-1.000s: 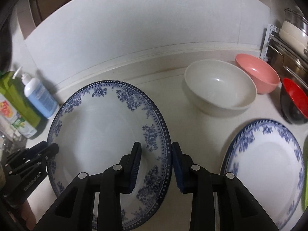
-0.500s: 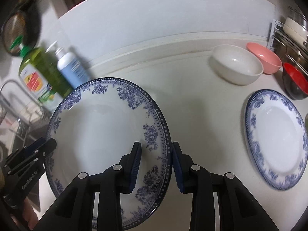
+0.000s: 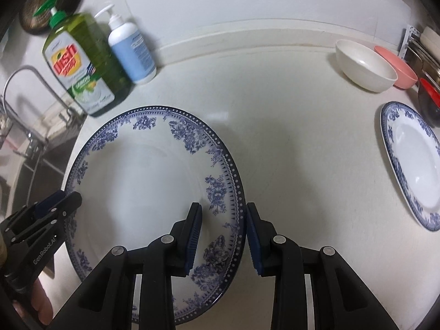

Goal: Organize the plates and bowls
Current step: 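Lift the blue-and-white plate with both grippers and carry it toward the sink, then lower the plate onto the counter and open both grippers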

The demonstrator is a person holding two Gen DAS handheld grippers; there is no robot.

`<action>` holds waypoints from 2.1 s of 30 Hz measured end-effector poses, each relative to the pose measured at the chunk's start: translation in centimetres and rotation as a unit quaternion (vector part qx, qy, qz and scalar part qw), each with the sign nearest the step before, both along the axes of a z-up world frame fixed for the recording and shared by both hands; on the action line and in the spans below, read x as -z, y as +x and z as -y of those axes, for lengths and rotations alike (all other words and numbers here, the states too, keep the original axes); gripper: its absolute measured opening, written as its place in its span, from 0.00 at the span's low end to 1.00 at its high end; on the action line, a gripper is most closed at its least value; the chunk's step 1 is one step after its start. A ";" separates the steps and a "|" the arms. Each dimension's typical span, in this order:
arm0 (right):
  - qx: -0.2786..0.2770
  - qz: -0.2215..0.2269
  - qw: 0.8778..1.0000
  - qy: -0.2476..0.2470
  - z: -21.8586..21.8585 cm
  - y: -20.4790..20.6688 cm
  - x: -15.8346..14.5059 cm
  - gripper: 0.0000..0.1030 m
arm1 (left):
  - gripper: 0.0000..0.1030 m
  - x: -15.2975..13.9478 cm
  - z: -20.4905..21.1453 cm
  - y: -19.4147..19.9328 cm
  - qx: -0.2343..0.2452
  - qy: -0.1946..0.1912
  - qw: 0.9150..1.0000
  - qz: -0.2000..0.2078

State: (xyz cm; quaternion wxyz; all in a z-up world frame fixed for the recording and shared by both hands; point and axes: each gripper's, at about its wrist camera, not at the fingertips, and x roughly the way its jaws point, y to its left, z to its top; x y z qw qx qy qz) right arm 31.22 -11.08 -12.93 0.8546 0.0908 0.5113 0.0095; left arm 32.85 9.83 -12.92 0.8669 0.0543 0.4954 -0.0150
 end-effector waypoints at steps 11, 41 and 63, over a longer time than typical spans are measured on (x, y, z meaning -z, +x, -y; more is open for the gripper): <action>-0.002 -0.028 0.999 -0.017 -0.5 -3.7 0.7 0.33 | 0.32 1.2 -0.5 -3.6 0.012 -0.012 0.999 -0.037; 0.009 -0.044 0.999 -0.018 -0.4 -6.2 1.8 0.34 | 0.45 2.2 -0.2 -6.2 0.037 -0.030 0.997 -0.053; 0.044 0.042 0.996 -0.059 1.0 -9.2 -2.9 0.69 | 0.80 -2.5 1.7 -7.3 0.088 -0.030 0.995 0.021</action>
